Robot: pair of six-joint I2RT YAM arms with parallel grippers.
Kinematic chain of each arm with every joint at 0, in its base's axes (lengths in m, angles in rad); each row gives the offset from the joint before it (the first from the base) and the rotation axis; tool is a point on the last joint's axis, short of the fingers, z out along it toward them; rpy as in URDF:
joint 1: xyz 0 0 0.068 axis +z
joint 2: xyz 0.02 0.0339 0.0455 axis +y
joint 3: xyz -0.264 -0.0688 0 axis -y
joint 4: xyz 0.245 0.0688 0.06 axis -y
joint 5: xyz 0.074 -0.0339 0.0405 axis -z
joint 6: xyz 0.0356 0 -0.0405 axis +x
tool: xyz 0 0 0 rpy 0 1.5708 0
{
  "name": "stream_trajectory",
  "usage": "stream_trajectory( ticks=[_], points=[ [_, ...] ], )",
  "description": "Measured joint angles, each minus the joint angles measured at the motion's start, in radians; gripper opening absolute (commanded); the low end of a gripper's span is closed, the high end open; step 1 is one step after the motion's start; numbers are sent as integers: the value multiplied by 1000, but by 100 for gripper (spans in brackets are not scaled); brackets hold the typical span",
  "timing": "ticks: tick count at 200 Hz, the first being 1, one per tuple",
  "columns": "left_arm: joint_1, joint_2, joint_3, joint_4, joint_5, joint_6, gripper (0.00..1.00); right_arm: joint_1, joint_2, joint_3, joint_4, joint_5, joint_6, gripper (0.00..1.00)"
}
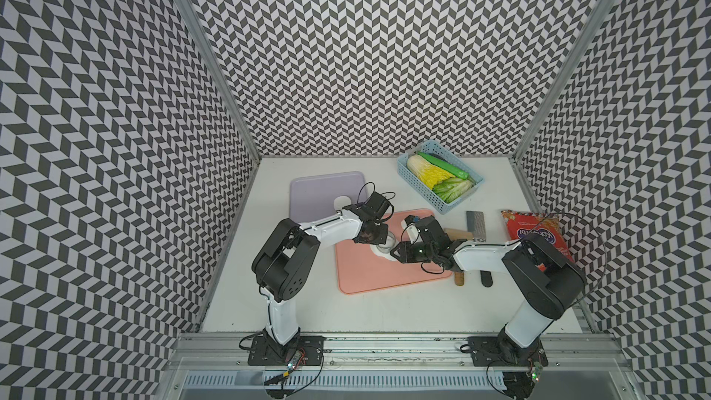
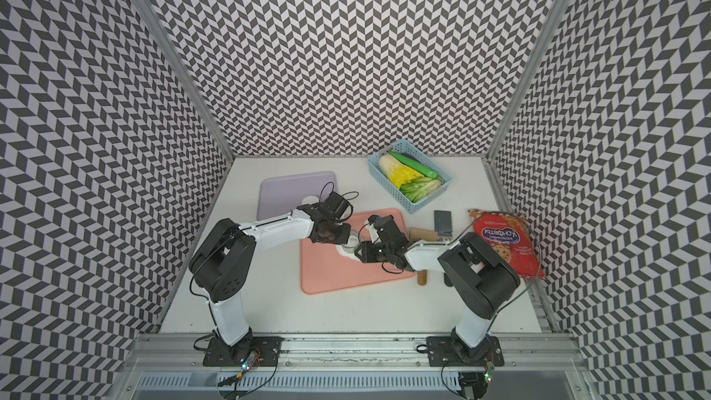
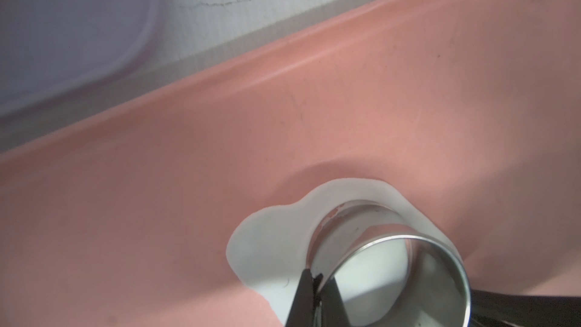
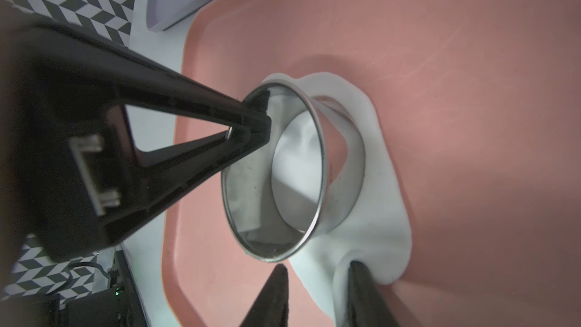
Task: Roll out the dumpling wrappers from the dough
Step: Remove the dumpling wrapper from the work surface.
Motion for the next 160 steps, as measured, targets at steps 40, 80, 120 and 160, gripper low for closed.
stream_trajectory(
  ticks=[40, 80, 120, 160],
  points=[
    [0, 0, 0, 0, 0, 0, 0, 8, -35, -2, -39, 26, -15, 41],
    [0, 0, 0, 0, 0, 0, 0, -4, -137, -8, -96, 47, -15, 45],
    [0, 0, 0, 0, 1, 1, 0, -21, -118, -8, -93, 52, -17, 48],
    [0, 0, 0, 0, 1, 2, 0, -28, -44, -4, -51, 52, -18, 50]
  ],
)
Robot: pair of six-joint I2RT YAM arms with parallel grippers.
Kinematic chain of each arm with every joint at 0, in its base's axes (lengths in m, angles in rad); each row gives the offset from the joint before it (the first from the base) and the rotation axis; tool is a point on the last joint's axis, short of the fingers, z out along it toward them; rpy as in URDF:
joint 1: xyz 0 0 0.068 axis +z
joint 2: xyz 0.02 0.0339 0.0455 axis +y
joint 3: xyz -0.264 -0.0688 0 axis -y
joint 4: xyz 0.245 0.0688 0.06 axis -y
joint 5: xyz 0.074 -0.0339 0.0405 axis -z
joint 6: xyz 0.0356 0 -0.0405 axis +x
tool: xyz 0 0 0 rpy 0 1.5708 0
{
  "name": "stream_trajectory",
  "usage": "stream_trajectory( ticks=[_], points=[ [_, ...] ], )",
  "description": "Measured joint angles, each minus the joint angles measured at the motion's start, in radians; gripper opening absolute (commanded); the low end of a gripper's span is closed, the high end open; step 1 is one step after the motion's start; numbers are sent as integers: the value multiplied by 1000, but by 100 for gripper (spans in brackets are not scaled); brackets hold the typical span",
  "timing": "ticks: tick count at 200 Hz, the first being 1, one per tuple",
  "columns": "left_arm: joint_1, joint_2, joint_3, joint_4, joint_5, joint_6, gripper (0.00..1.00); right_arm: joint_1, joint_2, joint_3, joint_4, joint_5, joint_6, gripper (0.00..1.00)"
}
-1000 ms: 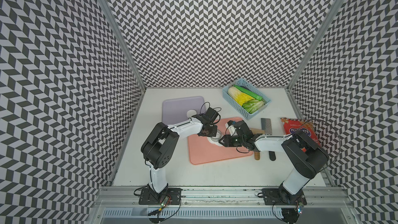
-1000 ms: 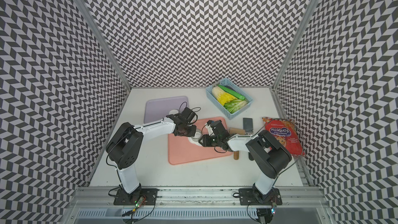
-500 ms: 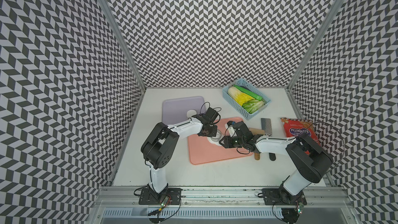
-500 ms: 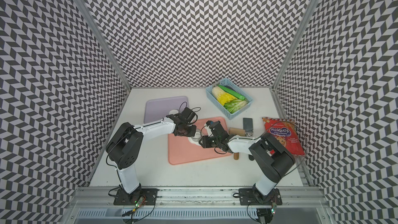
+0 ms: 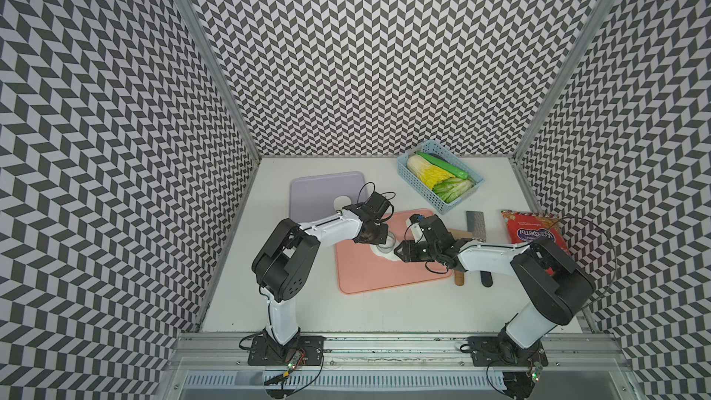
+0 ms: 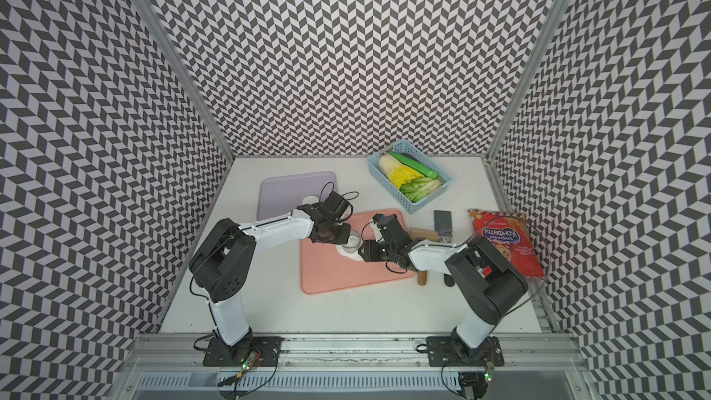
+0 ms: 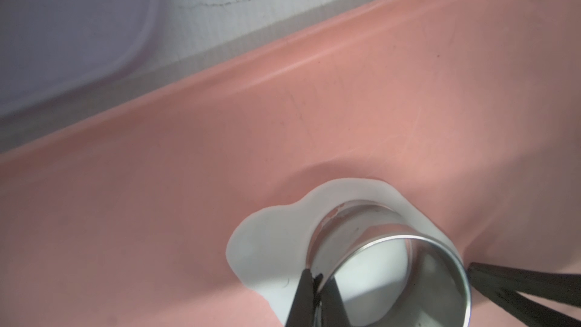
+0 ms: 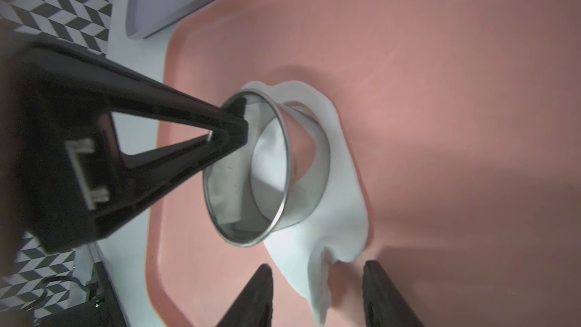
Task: Roll out the dumpling wrappers from the dough
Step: Remove the dumpling wrapper from the work surface.
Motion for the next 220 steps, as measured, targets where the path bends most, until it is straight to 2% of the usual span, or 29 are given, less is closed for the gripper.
stream_trajectory(
  ticks=[82, 220],
  points=[
    [0, 0, 0, 0, 0, 0, 0, 0, 30, -41, 144, -60, -8, 45],
    [0, 0, 0, 0, 0, 0, 0, 29, 64, -31, 173, -39, -68, 35]
  ],
)
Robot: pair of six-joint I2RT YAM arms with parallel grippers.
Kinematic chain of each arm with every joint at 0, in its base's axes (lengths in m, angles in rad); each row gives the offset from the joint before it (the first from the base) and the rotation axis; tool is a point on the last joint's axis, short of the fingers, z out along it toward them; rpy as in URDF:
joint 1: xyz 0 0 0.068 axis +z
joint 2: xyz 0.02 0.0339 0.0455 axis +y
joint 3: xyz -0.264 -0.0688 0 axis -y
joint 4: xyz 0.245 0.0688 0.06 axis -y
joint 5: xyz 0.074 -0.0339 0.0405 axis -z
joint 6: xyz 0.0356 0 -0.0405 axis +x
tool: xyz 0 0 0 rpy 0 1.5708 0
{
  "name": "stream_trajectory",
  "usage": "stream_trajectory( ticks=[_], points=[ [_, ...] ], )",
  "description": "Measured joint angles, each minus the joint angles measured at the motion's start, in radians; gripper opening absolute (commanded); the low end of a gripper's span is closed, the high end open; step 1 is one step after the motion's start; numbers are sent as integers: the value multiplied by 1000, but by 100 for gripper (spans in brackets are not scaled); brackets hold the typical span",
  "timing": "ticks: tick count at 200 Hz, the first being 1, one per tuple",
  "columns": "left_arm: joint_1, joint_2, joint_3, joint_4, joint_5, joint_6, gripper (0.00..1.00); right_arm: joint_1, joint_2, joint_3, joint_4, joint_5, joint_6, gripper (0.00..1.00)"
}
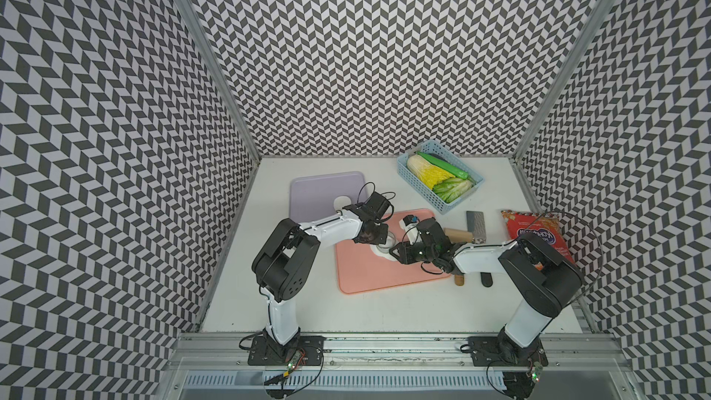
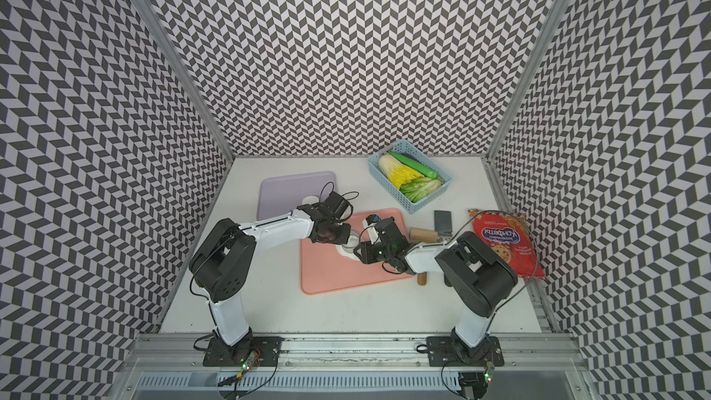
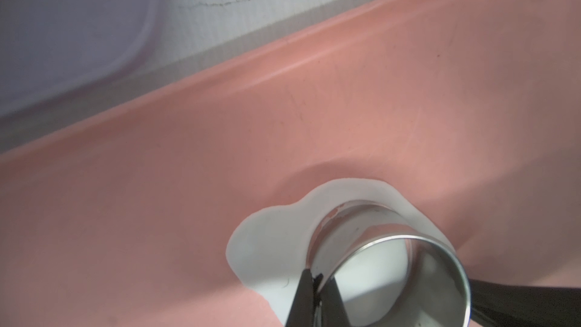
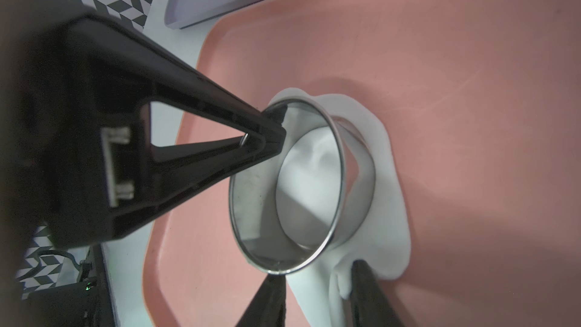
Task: Roll out the dumpling wrappers from the dough
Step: Remove the dumpling wrapper from the work surface.
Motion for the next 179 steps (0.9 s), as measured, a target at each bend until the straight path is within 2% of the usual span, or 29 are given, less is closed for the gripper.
stream_trajectory(
  ticks=[57, 84, 100, 150, 179],
  points=[
    [0, 0, 0, 0, 0, 0, 0, 16, 5, 10, -14, 39, -7, 31],
    [0, 0, 0, 0, 0, 0, 0, 38, -7, 13, -32, 83, -15, 43],
    [0, 0, 0, 0, 0, 0, 0, 53, -19, 14, -47, 114, -18, 45],
    [0, 0, 0, 0, 0, 0, 0, 93, -37, 16, -98, 206, -35, 37],
    [0, 0, 0, 0, 0, 0, 0, 103, -35, 17, -102, 231, -37, 28]
  ],
)
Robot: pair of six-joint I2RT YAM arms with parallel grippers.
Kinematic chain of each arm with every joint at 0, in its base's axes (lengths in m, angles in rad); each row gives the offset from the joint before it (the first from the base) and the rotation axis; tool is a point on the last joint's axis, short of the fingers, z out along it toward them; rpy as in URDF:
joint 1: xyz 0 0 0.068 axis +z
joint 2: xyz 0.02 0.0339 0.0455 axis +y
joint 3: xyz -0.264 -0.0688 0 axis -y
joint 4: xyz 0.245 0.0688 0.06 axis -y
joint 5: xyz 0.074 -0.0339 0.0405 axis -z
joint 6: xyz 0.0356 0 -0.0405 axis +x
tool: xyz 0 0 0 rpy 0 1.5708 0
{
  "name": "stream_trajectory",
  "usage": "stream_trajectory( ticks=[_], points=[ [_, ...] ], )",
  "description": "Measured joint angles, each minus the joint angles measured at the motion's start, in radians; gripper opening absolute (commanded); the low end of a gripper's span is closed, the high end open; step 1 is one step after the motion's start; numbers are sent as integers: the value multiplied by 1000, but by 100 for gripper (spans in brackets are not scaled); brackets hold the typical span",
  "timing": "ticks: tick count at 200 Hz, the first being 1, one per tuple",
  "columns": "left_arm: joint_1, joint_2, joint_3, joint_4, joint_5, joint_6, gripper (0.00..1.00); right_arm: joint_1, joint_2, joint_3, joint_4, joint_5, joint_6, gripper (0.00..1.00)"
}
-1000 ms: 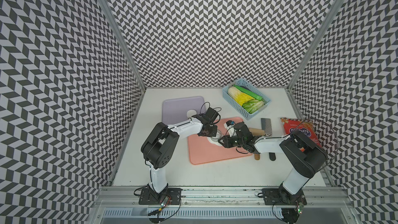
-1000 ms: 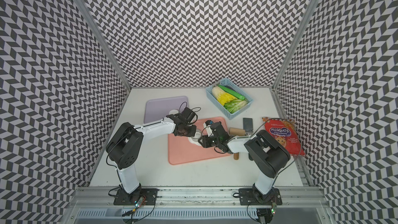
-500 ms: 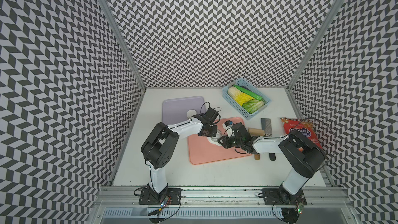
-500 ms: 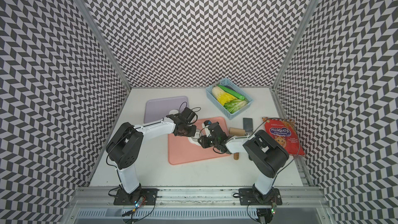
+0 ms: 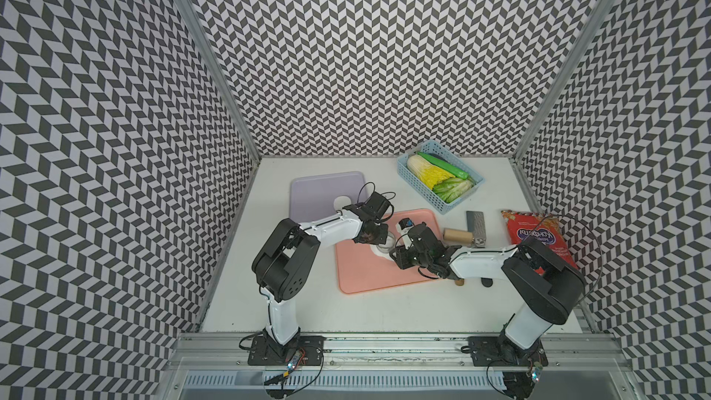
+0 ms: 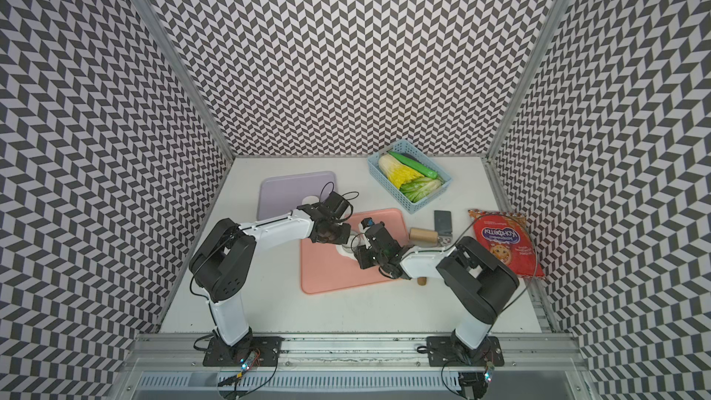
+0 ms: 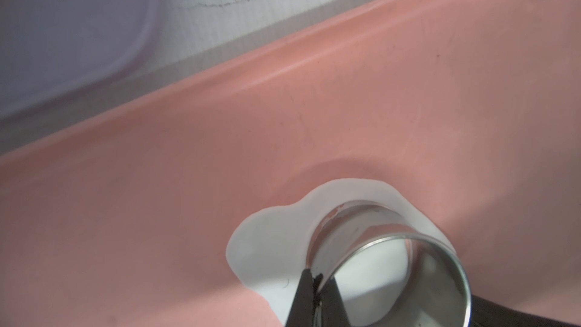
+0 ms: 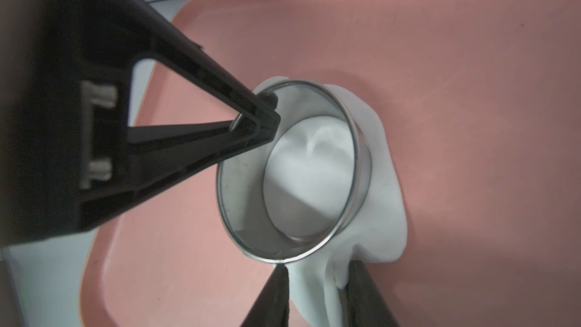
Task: Roll out the dumpling wrappers from the dough
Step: Remove the dumpling wrapper from the work surface.
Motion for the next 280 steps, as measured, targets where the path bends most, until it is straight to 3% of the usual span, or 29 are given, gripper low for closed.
stream_trajectory(
  ticks=[61, 113, 280],
  points=[
    [0, 0, 0, 0, 0, 0, 0, 8, 11, 12, -14, 43, 8, 7],
    [0, 0, 0, 0, 0, 2, 0, 7, -7, 14, -39, 36, 40, 0],
    [-2, 0, 1, -2, 0, 4, 0, -21, -158, -36, -38, -80, 116, 0]
  ],
)
